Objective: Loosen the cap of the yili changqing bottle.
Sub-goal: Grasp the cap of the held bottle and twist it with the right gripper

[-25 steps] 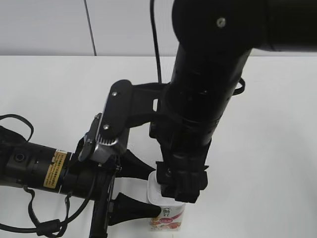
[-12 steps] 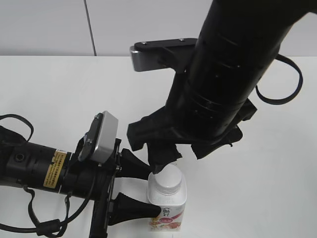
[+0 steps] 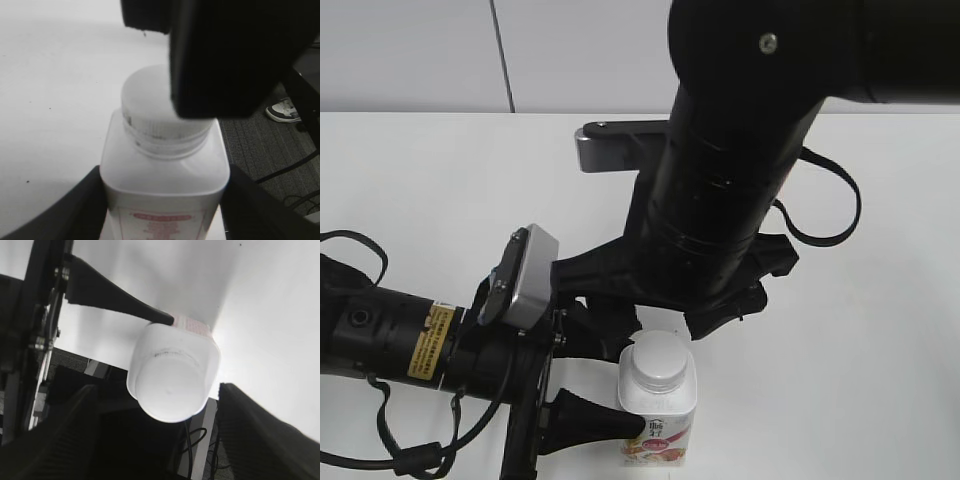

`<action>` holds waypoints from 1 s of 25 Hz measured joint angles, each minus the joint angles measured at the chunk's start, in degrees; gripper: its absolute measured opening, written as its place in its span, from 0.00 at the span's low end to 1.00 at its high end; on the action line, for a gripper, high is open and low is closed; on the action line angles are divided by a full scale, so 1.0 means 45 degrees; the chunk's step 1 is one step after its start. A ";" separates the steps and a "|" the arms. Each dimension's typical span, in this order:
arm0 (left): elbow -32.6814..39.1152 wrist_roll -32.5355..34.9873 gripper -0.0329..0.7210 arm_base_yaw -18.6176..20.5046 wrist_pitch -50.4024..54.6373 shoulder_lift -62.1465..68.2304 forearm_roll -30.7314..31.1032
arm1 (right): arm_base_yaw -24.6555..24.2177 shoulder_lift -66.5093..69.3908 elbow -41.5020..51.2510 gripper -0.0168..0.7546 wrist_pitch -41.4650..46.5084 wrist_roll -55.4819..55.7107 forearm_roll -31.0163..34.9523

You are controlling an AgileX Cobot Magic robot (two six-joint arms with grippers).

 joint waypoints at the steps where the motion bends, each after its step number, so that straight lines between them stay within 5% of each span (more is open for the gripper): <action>1: 0.0000 0.0000 0.61 0.0000 0.0000 0.0000 0.0000 | 0.0000 0.0046 0.0000 0.77 -0.0157 0.0070 0.0003; 12: 0.0000 0.0000 0.61 0.0000 0.0000 0.0000 0.0000 | 0.0000 0.0785 0.0000 0.76 0.0364 0.0547 -0.0414; 25: 0.0000 0.0000 0.61 0.0000 0.0000 0.0000 -0.0049 | 0.0000 0.0862 0.0000 0.53 0.0410 0.0594 -0.0321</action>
